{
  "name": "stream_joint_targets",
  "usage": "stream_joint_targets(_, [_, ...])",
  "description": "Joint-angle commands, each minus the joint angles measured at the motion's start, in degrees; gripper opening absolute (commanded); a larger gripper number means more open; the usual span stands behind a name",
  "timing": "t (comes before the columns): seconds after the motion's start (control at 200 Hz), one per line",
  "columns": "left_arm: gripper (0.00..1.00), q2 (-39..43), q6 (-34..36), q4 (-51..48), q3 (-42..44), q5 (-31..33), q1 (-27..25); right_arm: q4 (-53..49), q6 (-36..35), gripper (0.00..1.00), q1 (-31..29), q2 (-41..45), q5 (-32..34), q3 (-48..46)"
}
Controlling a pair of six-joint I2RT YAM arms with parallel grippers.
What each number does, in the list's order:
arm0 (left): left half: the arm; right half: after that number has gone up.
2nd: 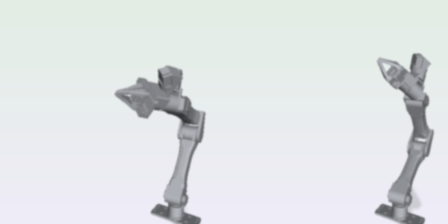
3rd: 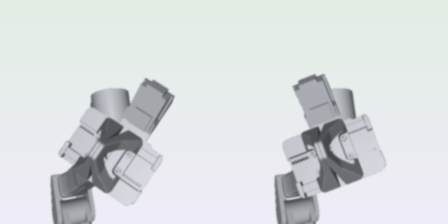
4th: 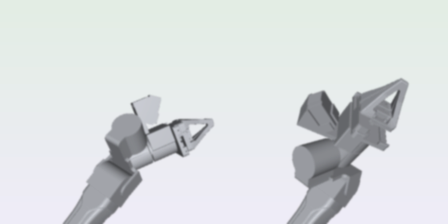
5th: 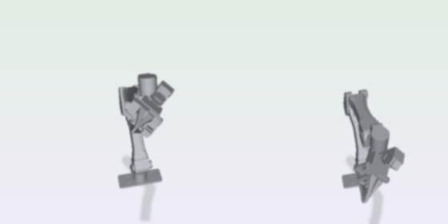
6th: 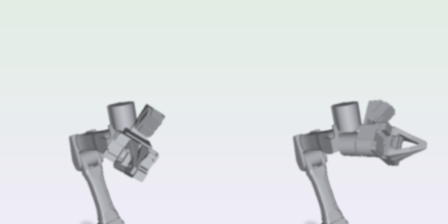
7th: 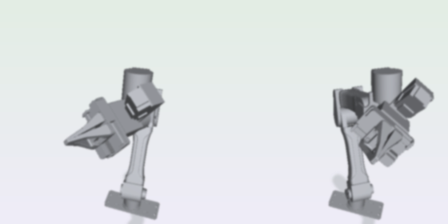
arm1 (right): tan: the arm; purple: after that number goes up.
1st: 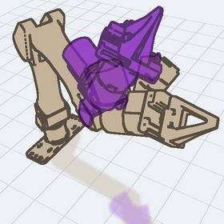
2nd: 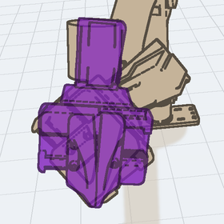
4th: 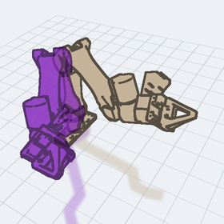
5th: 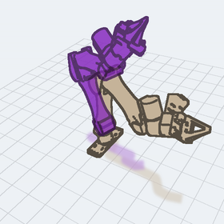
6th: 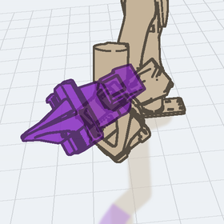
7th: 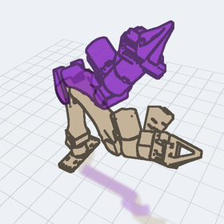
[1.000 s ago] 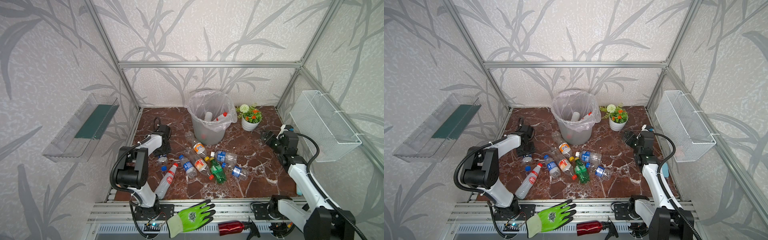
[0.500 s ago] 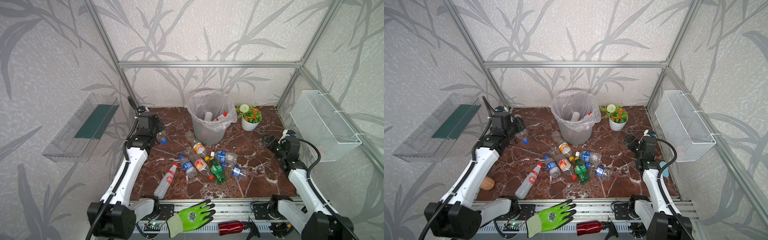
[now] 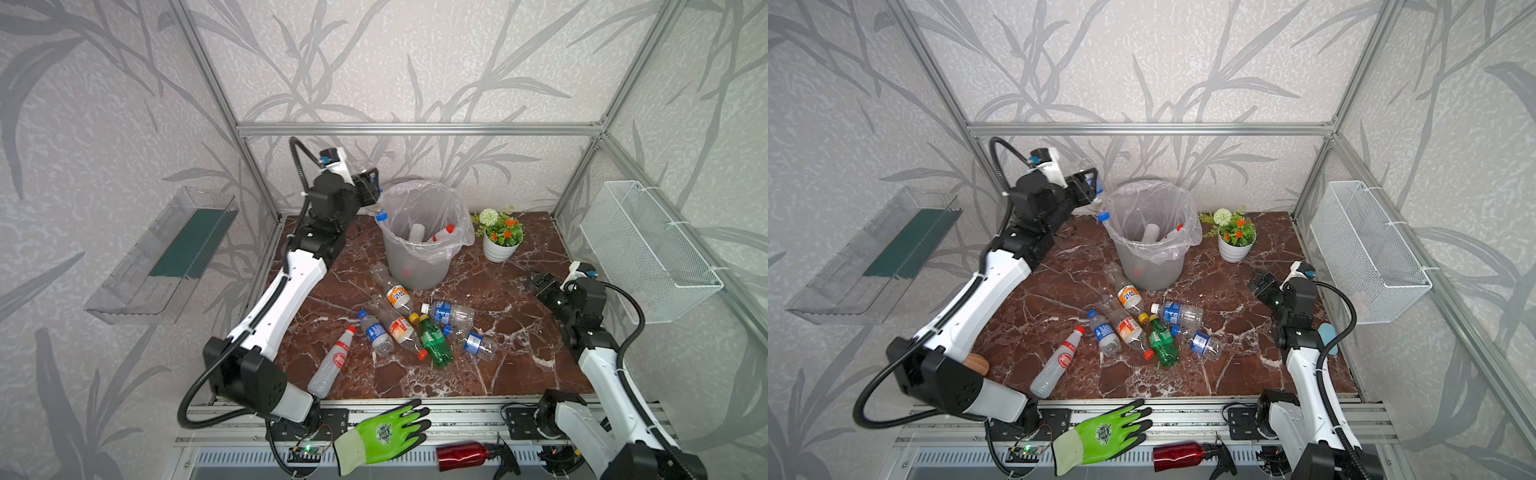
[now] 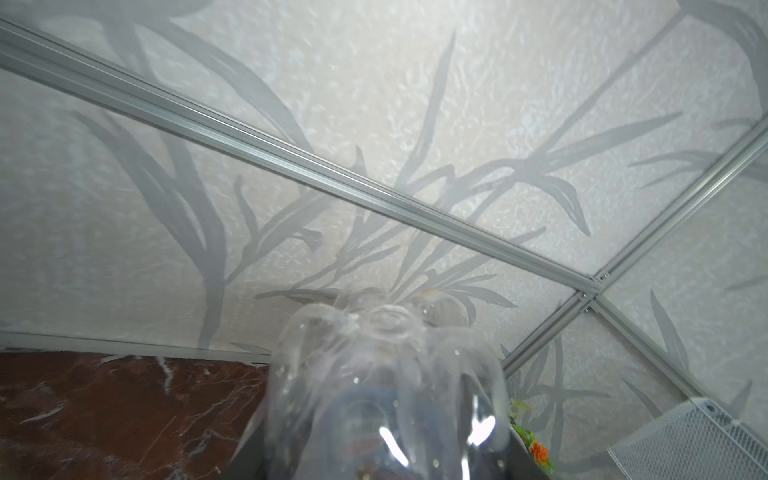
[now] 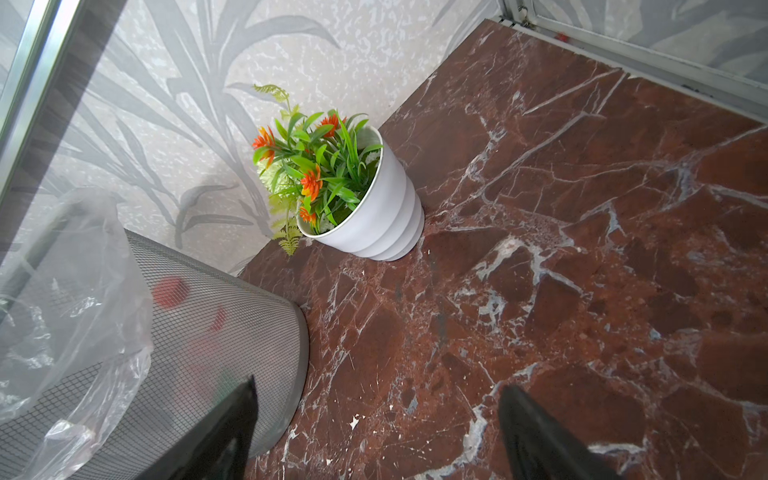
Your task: Throw the plastic bottles in the bin
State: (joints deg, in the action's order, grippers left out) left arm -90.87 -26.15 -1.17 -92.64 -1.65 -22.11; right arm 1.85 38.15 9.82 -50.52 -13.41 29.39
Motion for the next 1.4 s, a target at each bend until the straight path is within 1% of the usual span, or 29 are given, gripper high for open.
stream_joint_targets(0.0, [0.69,-6.57,5.28,-10.23,-9.08,1.57,-3.78,-0.87,0.02,0.89,0.22,0.02,-3.38,0.8])
stream_joint_targets(0.075, [0.71,-12.78,4.06,-24.92,-20.41,3.46,-3.84,-3.17,-1.15,0.89,0.19,-0.19,-4.17,1.78])
stream_joint_targets(0.095, [0.72,-14.0,3.99,-27.06,-23.47,3.78,-3.86,-3.67,-1.23,0.89,0.27,-0.04,-4.25,2.0])
stream_joint_targets(0.115, [0.76,-14.98,3.92,-29.6,-25.79,4.16,-3.85,-4.15,-1.22,0.88,0.27,0.18,-4.27,2.13])
stream_joint_targets(0.13, [0.8,-15.55,4.03,-31.25,-27.24,4.41,-3.83,-4.68,-1.24,0.88,0.2,0.42,-4.14,2.24])
stream_joint_targets(0.175, [0.98,-16.13,4.25,-34.66,-29.96,4.81,-3.87,-5.87,-3.24,0.89,0.22,1.19,-3.5,2.39])
stream_joint_targets(0.22, [0.99,-15.23,4.57,-35.33,-29.61,5.4,-3.93,-6.91,-3.79,0.88,0.2,2.01,-2.73,2.5])
stream_joint_targets(0.275, [0.99,-12.37,4.84,-33.51,-25.47,6.17,-3.94,-7.93,-4.31,0.89,0.21,2.74,-1.79,2.67])
stream_joint_targets(0.42, [0.99,-1.29,6.39,-19.03,-7.41,7.44,-3.91,-8.63,-4.59,0.89,0.27,2.53,-1.76,2.84])
stream_joint_targets(0.485, [0.99,2.49,7.19,-15.78,-1.63,9.0,-3.94,-8.23,-4.1,0.89,0.19,1.51,-2.89,2.89])
stream_joint_targets(0.56, [0.99,6.18,7.31,-15.25,3.34,12.29,-3.89,-7.62,-3.55,0.88,-0.02,-0.05,-4.79,3.14])
stream_joint_targets(0.655, [0.99,10.38,5.32,-16.03,9.08,17.13,-3.87,-6.99,-4.25,0.86,-1.63,-1.82,-6.14,3.23])
stream_joint_targets(0.745, [0.99,14.44,5.43,-15.71,14.96,20.01,-3.88,-7.22,-7.88,0.86,-4.75,-3.65,-7.13,4.49])
stream_joint_targets(0.815, [0.99,17.17,4.35,-16.24,18.68,22.86,-3.64,-8.97,-10.83,0.86,-7.36,-5.56,-6.28,6.44])
stream_joint_targets(0.92, [0.99,20.73,-0.01,-17.6,24.0,24.85,-2.19,-9.73,-13.65,0.85,-11.78,-8.18,-4.44,8.74])
stream_joint_targets(1.02, [0.99,22.65,-6.13,-18.46,28.9,21.63,1.17,-7.07,-13.56,0.85,-15.47,-10.09,-3.19,9.18])
stream_joint_targets(1.135, [0.99,22.84,-14.05,-19.04,33.31,13.48,6.1,-3.89,-11.2,0.85,-16.9,-11.89,-2.04,8.38])
stream_joint_targets(1.195, [0.99,21.88,-16.56,-18.11,34.98,9.64,7.93,-2.22,-9.72,0.85,-16.89,-12.14,-1.51,7.38])
stream_joint_targets(1.3, [0.98,18.72,-19.44,-16.73,35.6,4.62,8.79,-1.62,-9.13,0.85,-16.92,-11.93,-0.56,6.55])
stream_joint_targets(1.4, [0.97,13.55,-22.07,-14.77,34.76,-0.19,8.84,-2.77,-9.82,0.85,-16.87,-11.41,0.28,6.47])
